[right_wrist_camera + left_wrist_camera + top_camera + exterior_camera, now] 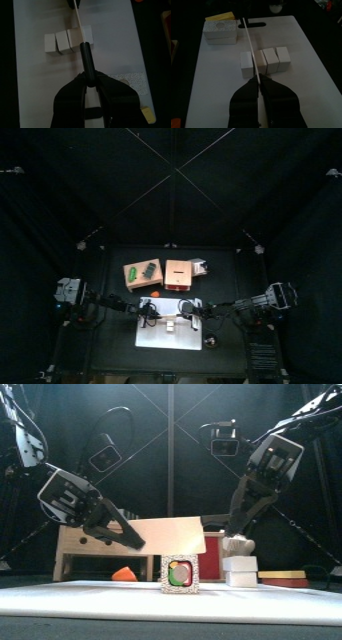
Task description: Cut first piece of sushi
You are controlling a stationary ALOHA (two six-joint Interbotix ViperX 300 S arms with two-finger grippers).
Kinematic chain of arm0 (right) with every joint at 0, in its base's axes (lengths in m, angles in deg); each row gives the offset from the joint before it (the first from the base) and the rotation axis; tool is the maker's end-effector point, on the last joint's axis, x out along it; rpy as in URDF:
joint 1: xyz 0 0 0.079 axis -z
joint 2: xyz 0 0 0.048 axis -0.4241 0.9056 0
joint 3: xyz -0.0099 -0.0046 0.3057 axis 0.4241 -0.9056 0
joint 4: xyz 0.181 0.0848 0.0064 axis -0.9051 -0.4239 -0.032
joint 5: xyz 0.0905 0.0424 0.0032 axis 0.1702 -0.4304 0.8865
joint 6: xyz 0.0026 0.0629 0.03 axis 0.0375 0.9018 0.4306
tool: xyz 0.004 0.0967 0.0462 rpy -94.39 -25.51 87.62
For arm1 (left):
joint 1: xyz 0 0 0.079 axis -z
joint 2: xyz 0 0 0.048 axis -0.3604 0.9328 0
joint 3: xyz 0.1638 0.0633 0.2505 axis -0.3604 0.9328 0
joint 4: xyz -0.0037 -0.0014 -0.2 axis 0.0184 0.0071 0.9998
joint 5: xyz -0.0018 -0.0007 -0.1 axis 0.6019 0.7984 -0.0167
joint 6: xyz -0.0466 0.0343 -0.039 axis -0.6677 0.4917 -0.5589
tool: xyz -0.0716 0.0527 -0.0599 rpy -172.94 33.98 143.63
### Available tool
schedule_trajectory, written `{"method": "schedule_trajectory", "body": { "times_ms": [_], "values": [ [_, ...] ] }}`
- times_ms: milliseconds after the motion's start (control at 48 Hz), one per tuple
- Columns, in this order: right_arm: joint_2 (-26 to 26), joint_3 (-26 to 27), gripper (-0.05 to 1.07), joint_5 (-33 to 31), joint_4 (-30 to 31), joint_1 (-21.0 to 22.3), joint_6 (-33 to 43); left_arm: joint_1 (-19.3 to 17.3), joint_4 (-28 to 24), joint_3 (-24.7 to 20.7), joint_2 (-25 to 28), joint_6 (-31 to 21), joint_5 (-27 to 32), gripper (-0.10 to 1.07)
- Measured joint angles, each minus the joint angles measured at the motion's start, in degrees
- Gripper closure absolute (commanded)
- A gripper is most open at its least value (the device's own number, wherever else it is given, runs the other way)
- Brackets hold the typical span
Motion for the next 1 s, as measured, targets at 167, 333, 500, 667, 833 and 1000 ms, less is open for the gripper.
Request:
{"method": "schedule_trajectory", "body": {
  "times_ms": [167,333,500,667,833,1000],
  "values": [
    [1.14,0.00,0.50,0.09,-0.26,0.00,0.00,-0.09,0.09,0.00,0.88,0.00,0.00,0.59],
    [3.52,0.35,0.50,0.09,-1.41,0.00,0.00,-0.09,0.18,-0.26,2.46,0.00,-0.09,0.59],
    [4.83,0.35,0.50,0.09,-2.02,-0.09,0.00,0.00,0.53,-2.02,3.69,0.00,3.34,0.59],
    [6.77,0.35,0.50,1.41,-2.64,-0.18,0.09,-0.09,0.62,-2.90,5.10,-0.09,5.27,0.59],
    [9.32,1.41,0.50,1.76,-3.43,-0.35,0.09,-0.09,0.62,-3.34,6.15,-0.18,8.26,0.59],
    [11.25,2.20,0.50,2.29,-3.43,-0.26,0.09,0.00,0.70,-5.01,6.68,-0.18,9.58,0.59]
  ]
}}
